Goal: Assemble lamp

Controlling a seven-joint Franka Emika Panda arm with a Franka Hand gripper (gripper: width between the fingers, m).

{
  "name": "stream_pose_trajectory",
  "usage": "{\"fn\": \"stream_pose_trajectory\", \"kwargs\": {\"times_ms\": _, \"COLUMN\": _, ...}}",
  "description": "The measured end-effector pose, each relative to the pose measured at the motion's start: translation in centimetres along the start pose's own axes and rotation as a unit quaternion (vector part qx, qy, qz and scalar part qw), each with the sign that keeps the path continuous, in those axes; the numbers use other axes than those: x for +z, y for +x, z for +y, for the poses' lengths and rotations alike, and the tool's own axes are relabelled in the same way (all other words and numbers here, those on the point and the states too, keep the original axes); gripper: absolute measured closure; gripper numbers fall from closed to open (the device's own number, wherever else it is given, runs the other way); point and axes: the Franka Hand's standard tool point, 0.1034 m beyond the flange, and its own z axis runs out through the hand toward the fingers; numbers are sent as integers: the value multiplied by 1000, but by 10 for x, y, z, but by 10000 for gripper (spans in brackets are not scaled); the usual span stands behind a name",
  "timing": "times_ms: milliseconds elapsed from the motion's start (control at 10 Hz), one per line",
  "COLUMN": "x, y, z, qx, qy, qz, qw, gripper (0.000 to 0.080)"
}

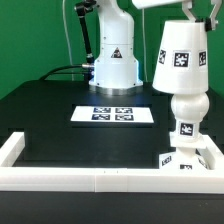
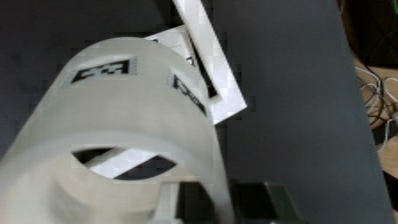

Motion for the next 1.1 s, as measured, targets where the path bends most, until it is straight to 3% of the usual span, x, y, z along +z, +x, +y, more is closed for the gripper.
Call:
{"fn": "stream_pose_trajectory", "kwargs": {"times_ms": 300, "x": 26, "y": -5, "z": -6, "qx": 0, "qy": -7, "qz": -5, "qw": 1000, "gripper": 752}}
{"fn": "stream_pose_trajectory", "kwargs": {"times_ms": 800, "x": 73, "y": -15, "z": 3, "qx": -3, "qy": -20, "qz": -10, "qw": 1000, "gripper": 752}}
{"fn": "stream_pose_trajectory", "kwargs": {"times_ms": 1100, "x": 81, "y": -13, "z": 9, "qx": -15, "qy": -24, "qz": -15, "qw": 1000, "gripper": 752}}
